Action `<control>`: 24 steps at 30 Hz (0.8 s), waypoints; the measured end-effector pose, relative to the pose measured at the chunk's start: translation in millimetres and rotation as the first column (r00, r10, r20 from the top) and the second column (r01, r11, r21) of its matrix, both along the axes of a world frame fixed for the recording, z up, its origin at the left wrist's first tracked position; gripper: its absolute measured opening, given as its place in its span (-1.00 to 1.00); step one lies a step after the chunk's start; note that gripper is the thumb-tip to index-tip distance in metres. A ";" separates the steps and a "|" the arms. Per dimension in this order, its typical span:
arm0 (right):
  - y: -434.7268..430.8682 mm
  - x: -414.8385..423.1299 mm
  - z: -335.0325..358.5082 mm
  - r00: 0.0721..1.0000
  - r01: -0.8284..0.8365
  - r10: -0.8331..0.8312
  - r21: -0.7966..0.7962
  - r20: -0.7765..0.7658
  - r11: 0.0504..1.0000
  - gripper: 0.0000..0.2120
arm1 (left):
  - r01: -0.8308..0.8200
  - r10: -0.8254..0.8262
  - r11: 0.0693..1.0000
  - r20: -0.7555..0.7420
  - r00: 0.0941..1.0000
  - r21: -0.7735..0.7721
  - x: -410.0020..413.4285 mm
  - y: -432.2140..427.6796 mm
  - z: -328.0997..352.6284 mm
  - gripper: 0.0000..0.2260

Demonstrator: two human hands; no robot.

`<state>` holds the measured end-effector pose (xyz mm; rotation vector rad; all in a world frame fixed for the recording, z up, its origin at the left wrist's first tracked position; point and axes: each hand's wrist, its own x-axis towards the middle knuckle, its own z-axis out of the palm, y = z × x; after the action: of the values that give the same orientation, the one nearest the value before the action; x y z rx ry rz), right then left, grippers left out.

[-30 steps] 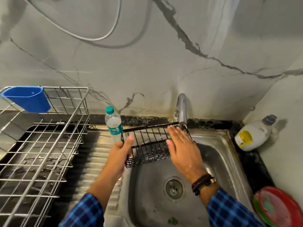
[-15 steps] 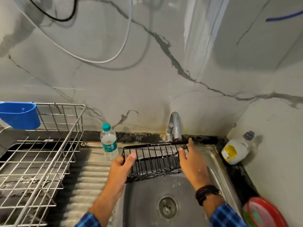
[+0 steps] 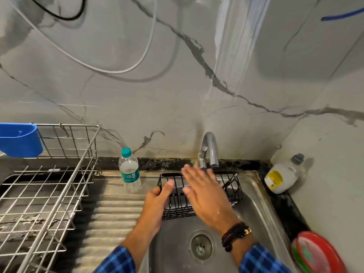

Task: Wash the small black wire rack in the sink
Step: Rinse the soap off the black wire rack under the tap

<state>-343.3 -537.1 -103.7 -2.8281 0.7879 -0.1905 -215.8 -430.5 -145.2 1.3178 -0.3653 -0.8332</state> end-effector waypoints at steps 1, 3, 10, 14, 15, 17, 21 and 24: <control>-13.5 -8.0 -2.3 0.995 0.101 -0.100 -0.040 0.013 0.994 -0.34 | -0.004 0.004 1.000 -0.026 1.000 0.012 0.1 -1.6 -3.4 -0.60; -41.4 -26.0 -8.7 0.934 0.358 -0.358 -0.056 0.016 0.932 -0.29 | -0.010 0.012 0.999 -0.065 0.998 0.037 -2.6 -3.8 -3.8 -0.59; -49.7 -36.3 -4.7 0.689 0.616 -0.719 0.446 0.095 0.649 -0.30 | 0.068 -0.069 0.997 -0.052 0.996 -0.026 2.9 -9.4 -14.3 -0.40; -71.2 -51.3 -8.7 0.635 0.426 -0.770 0.802 0.065 0.419 -0.33 | 0.038 -0.038 0.999 -0.008 0.999 -0.002 2.1 -1.1 -2.9 -0.62; -76.2 -55.2 -11.0 0.612 0.376 -0.789 0.854 0.062 0.358 -0.41 | 0.062 -0.062 0.998 0.002 0.998 0.005 1.3 -1.1 -2.1 -0.61; -85.9 -57.7 -22.5 0.551 0.330 -0.834 0.915 0.013 0.233 -0.62 | 0.048 -0.049 0.999 0.044 0.998 0.009 -2.5 0.0 4.0 -0.53; -89.2 -51.2 -41.4 0.498 0.243 -0.863 0.968 -0.078 0.053 -0.82 | -0.013 0.000 0.998 0.233 0.973 0.057 -3.0 3.6 -4.6 -0.36; -88.4 -51.1 -49.8 0.455 0.244 -0.890 0.965 -0.028 0.095 -0.76 | -0.072 0.028 0.989 0.324 0.946 0.127 -0.2 2.4 -2.0 -0.37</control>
<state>-394.4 -625.5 -153.4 -1.0541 1.3448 -0.5518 -216.1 -428.1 -147.1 1.5914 -0.5361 -0.6072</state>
